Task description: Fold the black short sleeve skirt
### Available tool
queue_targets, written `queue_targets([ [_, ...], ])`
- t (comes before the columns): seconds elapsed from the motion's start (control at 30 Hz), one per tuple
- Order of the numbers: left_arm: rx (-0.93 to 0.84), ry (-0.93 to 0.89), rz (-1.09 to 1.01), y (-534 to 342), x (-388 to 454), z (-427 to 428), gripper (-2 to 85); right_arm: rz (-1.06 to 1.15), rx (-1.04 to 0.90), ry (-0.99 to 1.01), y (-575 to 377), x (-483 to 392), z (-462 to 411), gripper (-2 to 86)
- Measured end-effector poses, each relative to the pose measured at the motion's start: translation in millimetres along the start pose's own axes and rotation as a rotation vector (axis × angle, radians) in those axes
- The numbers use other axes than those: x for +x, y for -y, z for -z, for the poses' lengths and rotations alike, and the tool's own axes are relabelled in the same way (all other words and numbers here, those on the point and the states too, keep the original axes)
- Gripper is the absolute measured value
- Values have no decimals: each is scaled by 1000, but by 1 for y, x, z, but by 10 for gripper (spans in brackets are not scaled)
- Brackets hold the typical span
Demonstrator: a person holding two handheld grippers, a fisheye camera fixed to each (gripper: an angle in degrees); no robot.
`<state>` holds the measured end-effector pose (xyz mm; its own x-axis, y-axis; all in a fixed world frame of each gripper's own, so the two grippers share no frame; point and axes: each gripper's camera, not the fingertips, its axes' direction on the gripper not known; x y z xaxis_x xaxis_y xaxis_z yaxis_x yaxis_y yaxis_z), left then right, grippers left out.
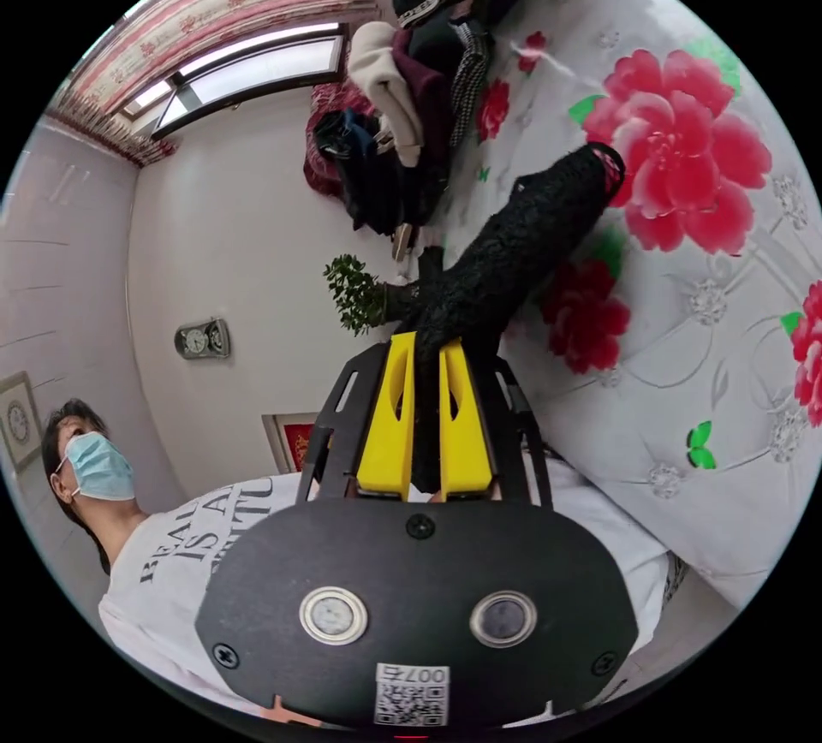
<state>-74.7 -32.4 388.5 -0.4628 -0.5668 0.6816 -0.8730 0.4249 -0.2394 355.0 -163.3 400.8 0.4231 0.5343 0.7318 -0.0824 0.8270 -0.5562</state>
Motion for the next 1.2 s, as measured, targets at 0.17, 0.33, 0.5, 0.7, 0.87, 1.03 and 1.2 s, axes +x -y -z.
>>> queue_targets([
  [0.17,79,10,-76,-1,24,55,37,71,-41,12,20,-44,-43,13],
  [0.33,111,33,-244,49,55,125,37,227,-39,11,70,-124,-123,12],
  [0.5,210,42,-452,98,104,229,38,420,-28,51,114,-210,-220,15],
  [0.7,267,160,-475,135,90,329,46,494,-25,42,141,-250,-372,20],
  [0.87,400,555,-166,130,-12,379,133,386,-233,-122,145,-194,-531,30],
  [1.03,444,652,92,50,-111,358,151,385,-608,-452,88,-116,-593,35],
  [1.2,405,705,67,-10,-114,263,136,496,-647,-738,52,-107,-520,37],
])
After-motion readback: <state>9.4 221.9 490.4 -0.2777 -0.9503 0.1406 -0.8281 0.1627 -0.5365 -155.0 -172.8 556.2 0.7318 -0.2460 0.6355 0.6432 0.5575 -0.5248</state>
